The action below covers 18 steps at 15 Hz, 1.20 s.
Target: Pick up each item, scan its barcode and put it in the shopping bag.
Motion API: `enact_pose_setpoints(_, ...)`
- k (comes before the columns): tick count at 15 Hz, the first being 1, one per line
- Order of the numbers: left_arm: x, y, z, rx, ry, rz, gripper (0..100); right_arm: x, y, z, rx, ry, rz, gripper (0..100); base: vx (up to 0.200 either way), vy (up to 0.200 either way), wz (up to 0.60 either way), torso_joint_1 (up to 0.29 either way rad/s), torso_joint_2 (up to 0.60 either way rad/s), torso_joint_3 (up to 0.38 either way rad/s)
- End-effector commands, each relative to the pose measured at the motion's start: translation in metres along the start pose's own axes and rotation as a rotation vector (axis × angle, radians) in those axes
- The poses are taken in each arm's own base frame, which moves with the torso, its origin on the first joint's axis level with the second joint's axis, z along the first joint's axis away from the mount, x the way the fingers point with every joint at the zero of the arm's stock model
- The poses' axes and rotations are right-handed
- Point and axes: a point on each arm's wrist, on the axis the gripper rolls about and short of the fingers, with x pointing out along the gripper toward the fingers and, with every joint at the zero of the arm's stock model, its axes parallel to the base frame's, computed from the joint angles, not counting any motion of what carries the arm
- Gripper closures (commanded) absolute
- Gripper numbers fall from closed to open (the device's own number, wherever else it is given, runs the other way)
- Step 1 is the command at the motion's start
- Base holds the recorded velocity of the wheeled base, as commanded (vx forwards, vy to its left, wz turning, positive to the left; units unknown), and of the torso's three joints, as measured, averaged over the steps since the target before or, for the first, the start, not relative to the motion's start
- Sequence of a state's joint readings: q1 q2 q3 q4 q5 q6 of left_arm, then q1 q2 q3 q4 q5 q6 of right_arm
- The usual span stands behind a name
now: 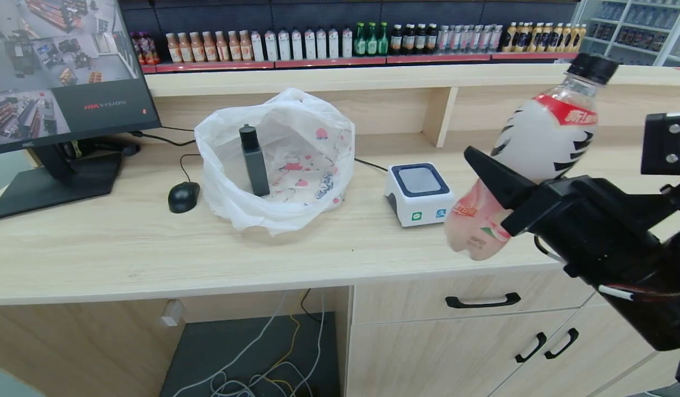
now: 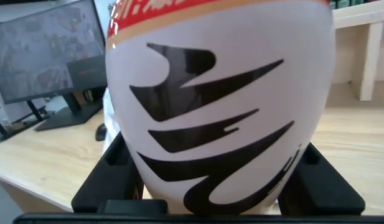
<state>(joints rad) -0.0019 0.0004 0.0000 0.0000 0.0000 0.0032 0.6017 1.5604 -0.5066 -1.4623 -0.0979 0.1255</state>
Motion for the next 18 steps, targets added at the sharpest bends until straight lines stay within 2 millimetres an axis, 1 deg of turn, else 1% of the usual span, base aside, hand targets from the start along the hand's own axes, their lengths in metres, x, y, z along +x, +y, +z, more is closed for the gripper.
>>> enact_pose_setpoints(1, 0.000, 0.000, 0.000, 0.000, 0.000, 0.000, 0, 0.027, 0.007, -0.010, 0.047, -0.004, 0.007, 100, 0.000, 0.000, 0.00, 0.000, 0.00, 0.000)
enact_pose_setpoints(3, 0.000, 0.000, 0.000, 0.000, 0.000, 0.002, 0, 0.044, 0.021, -0.004, 0.163, -0.002, 0.038, 100, 0.000, 0.000, 0.00, 0.000, 0.00, 0.000)
enact_pose_setpoints(5, 0.000, 0.000, 0.000, 0.000, 0.000, 0.000, 0, 0.052, 0.022, -0.001, 0.240, 0.002, 0.036, 100, 0.000, 0.000, 0.00, 0.000, 0.00, 0.000)
enact_pose_setpoints(7, 0.000, 0.000, 0.000, 0.000, 0.000, 0.000, 0, 0.067, 0.025, 0.001, 0.368, -0.025, 0.038, 100, 0.000, 0.000, 0.00, 0.000, 0.00, 0.000)
enact_pose_setpoints(9, 0.000, 0.000, 0.000, 0.000, 0.000, 0.000, 0, 0.077, 0.026, -0.001, 0.481, -0.056, -0.015, 100, 0.000, 0.000, 0.00, 0.000, 0.00, 0.000)
enact_pose_setpoints(12, 0.000, 0.000, 0.000, 0.000, 0.000, 0.000, 0, 0.093, 0.019, -0.017, 0.621, -0.084, -0.118, 100, 0.000, 0.000, 0.00, 0.000, 0.00, 0.000)
enact_pose_setpoints(15, 0.000, 0.000, 0.000, 0.000, 0.000, 0.000, 0, 0.101, 0.012, -0.040, 0.697, -0.070, -0.181, 100, 0.000, 0.000, 0.00, 0.000, 0.00, 0.000)
enact_pose_setpoints(17, 0.000, 0.000, 0.000, 0.001, 0.000, 0.002, 0, 0.108, 0.008, -0.045, 0.706, -0.072, -0.184, 100, 0.000, 0.000, 0.00, 0.000, 0.00, 0.000)
enact_pose_setpoints(18, 0.000, 0.000, 0.000, 0.000, 0.000, 0.000, 0, 0.112, 0.007, -0.043, 0.712, -0.084, -0.176, 100, 0.000, 0.000, 0.00, 0.000, 0.00, 0.000)
